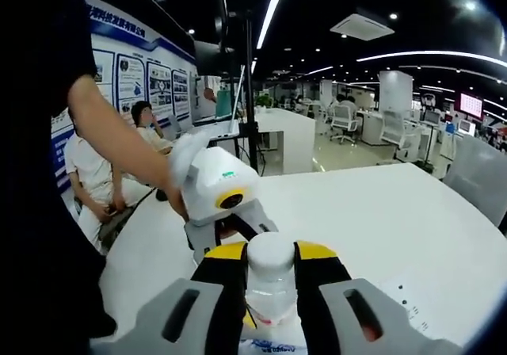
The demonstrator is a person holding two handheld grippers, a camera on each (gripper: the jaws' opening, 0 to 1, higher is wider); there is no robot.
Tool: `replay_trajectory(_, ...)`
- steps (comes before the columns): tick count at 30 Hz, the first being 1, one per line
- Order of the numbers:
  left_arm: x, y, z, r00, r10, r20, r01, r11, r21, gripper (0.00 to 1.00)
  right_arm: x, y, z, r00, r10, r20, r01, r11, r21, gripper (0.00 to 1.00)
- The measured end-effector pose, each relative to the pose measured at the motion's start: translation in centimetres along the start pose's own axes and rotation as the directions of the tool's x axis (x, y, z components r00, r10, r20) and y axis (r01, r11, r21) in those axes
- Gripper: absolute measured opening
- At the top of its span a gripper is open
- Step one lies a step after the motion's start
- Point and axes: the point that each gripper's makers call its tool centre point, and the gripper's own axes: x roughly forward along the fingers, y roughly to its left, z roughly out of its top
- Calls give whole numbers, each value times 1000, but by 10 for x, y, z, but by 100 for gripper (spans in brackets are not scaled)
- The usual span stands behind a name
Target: Arrange the tabletop items into an orderly group along one side of the table until the central work area is clear of visible clutter.
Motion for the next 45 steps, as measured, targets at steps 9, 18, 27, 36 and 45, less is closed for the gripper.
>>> replay_trajectory(9, -3, 3, -2, 991, -123, -45, 125, 990, 59, 39, -3, -3, 8, 999, -48, 14, 47, 997, 54, 17)
replay_trajectory(18, -8, 17, 0, 967, -243, -79, 253, 956, 148, 38, -4, -12, 24, 996, -71, 56, 67, 995, 70, 15)
replay_trajectory(27, -7, 22, -5, 912, -374, -169, 401, 900, 172, 37, -1, -17, 39, 994, -63, 89, 62, 998, 7, 0)
replay_trajectory(36, -17, 23, -13, 862, -452, -230, 499, 835, 230, 37, -12, -35, 24, 989, -128, 78, 122, 989, 81, 0)
replay_trajectory(45, -19, 22, -17, 832, -481, -275, 548, 789, 278, 38, -21, -48, -1, 978, -204, 50, 195, 969, 152, 0)
